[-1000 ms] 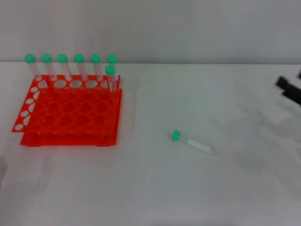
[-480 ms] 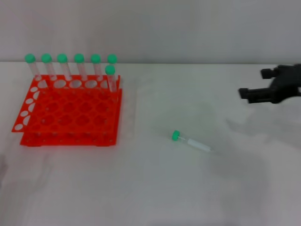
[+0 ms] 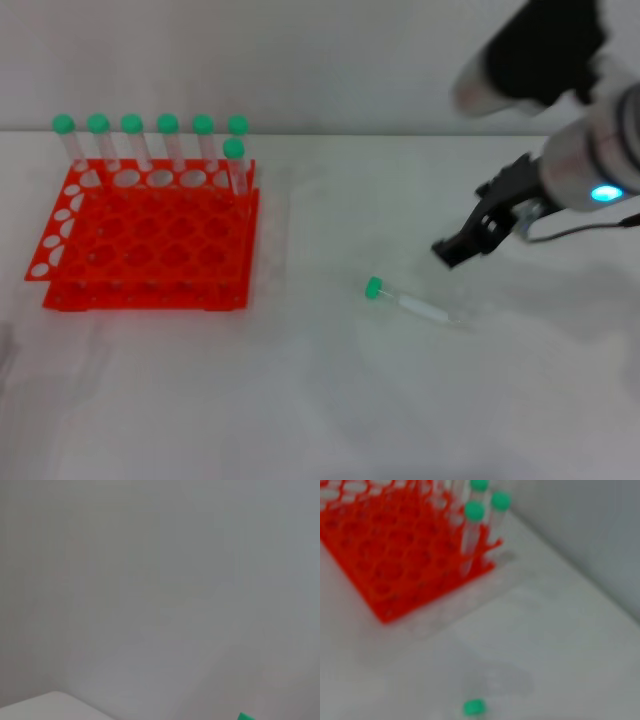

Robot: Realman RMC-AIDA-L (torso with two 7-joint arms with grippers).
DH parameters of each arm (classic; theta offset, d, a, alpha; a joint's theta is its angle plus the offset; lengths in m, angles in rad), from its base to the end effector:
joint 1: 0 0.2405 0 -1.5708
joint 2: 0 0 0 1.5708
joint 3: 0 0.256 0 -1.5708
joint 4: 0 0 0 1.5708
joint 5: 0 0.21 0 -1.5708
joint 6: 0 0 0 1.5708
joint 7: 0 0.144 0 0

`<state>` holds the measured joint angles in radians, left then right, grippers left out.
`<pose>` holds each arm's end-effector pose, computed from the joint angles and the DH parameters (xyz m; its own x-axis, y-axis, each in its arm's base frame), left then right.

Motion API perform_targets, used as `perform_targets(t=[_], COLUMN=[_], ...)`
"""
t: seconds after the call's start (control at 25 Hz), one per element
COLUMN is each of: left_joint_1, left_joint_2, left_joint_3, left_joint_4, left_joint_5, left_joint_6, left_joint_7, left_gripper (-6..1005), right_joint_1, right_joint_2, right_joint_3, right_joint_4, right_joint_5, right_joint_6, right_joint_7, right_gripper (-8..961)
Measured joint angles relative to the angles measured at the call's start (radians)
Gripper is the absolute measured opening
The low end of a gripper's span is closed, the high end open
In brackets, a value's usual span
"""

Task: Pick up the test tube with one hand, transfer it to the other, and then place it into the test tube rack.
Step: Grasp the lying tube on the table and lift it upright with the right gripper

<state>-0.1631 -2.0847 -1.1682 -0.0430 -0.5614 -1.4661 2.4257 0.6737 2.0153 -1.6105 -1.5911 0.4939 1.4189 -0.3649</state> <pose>-0.3935 0.2170 0.0231 0.2983 -0.1052 0.9487 0.9541 0.0060 -0.2994 0.0956 0.3724 0.0093 0.8813 -0.4567 0.1216 -0.3079 -0.7501 -0.5853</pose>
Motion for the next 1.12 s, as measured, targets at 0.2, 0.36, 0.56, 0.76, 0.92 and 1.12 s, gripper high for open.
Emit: perform_targets(t=[0.2,0.36,0.56,0.76,0.92,1.12], left_joint_1=[-0.002,-0.002,-0.001,-0.002,-0.003,-0.003], left_joint_2=[-0.001,-0.001,-0.002,-0.001,-0.002,-0.002], left_joint_3=[-0.002,-0.002,-0.002,0.000,0.001,0.001], left_joint_4=[0.000,0.000,0.001,0.000,0.000,0.000], left_joint_5=[0.000,0.000,0.000,0.000,0.000,0.000], left_joint_6=[0.000,0.000,0.000,0.000,0.000,0.000], left_joint_7=[0.000,0.001,-0.001,-0.002,-0.003,-0.005], left_gripper=[873,872,872,872,872,872], right_joint_1=[0.139,0.213,0.251,0.269,0.294,0.304], right_joint_2=[0.010,0.013,0.013,0.013,0.013,0.013], right_joint_3=[-0.097,-0.142,-0.148,-0.163,-0.172,-0.172], right_joint_4=[0.218,0.366,0.469,0.531,0.616,0.655], right_joint_5=[0.003,0.032,0.052,0.069,0.096,0.116], right_joint_6=[-0.002,-0.036,-0.081,-0.106,-0.135,-0.149], right_joint_7=[0.033,0.036,0.030,0.024,0.013,0.002], right_gripper=[844,842,840,837,836,833])
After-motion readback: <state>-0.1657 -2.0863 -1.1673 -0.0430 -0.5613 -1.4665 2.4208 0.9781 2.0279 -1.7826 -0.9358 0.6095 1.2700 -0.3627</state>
